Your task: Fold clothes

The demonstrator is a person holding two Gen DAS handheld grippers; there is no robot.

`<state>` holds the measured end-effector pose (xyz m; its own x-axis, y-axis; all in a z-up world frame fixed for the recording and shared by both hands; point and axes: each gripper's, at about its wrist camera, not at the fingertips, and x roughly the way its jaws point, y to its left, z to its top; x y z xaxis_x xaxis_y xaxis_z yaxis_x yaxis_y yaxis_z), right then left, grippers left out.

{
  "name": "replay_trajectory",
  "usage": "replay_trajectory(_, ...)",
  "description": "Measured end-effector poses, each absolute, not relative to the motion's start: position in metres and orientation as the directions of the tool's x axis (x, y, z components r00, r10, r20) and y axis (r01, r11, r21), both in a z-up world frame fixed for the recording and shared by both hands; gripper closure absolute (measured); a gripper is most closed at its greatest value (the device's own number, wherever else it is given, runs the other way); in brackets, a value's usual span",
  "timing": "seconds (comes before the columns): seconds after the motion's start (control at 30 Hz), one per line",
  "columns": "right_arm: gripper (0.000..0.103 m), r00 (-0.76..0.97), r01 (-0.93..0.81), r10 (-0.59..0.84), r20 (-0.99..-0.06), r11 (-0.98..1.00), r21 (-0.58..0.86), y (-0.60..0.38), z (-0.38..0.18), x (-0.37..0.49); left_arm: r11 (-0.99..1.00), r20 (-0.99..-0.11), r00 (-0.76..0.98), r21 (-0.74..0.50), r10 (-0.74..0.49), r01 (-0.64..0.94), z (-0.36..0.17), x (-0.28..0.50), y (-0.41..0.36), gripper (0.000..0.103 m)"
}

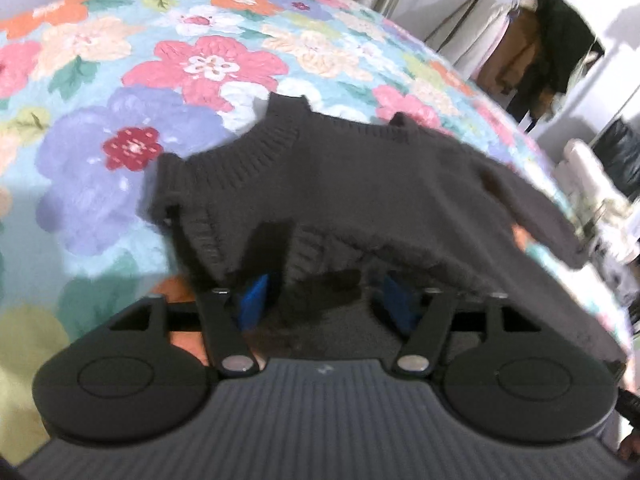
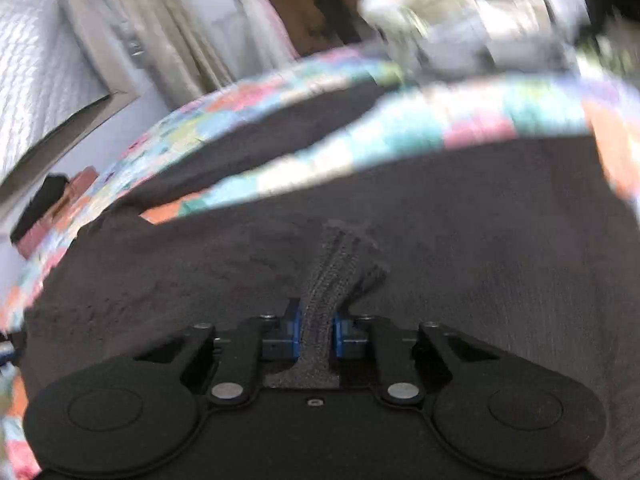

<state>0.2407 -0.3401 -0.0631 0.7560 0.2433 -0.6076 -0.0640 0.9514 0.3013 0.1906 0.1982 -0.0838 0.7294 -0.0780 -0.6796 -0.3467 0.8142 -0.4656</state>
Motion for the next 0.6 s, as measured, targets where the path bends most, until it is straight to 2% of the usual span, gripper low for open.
replay_trajectory(0.07, 0.089, 0.792, -0.088, 0.22, -0.57, 0.964, 0.25, -0.334, -0.039, 0.232, 0.792, -0.65, 0.752, -0.513, -0.107, -0.331, -0.089, 0.186, 0.199, 0.016)
replay_trajectory(0.13, 0.09, 0.829, -0.086, 0.179, -0.529, 0.977, 0.196, -0.331, -0.014, 0.22, 0.806, -0.66, 0.743, -0.497, -0.109, -0.323, -0.091, 0.186, 0.198, 0.019)
replay_trajectory(0.17, 0.09, 0.844, -0.061, 0.145, -0.517, 0.983, 0.175, -0.334, -0.004, 0.214, 0.818, -0.676, 0.73, -0.474, -0.1, -0.327, -0.09, 0.187, 0.197, 0.026)
replay_trajectory(0.2, 0.09, 0.852, -0.024, 0.101, -0.513, 0.988, 0.155, -0.339, 0.001, 0.209, 0.829, -0.696, 0.714, -0.443, -0.078, -0.341, -0.09, 0.189, 0.196, 0.036)
replay_trajectory(0.3, 0.091, 0.842, 0.083, -0.024, -0.539, 0.993, 0.086, -0.357, -0.002, 0.205, 0.848, -0.733, 0.68, -0.371, -0.016, -0.379, -0.093, 0.193, 0.193, 0.049)
replay_trajectory(0.4, 0.091, 0.805, 0.132, -0.063, -0.591, 0.989, 0.074, -0.368, -0.014, 0.214, 0.855, -0.743, 0.67, -0.348, -0.002, -0.384, -0.095, 0.195, 0.191, 0.049)
replay_trajectory(0.47, 0.091, 0.803, 0.147, -0.07, -0.592, 0.986, 0.082, -0.37, -0.019, 0.223, 0.878, -0.753, 0.658, -0.309, 0.01, -0.367, -0.092, 0.196, 0.186, 0.049)
replay_trajectory(0.6, 0.091, 0.85, 0.12, -0.045, -0.525, 0.987, 0.108, -0.372, -0.004, 0.237, 0.893, -0.751, 0.66, -0.291, 0.009, -0.344, -0.085, 0.194, 0.182, 0.048)
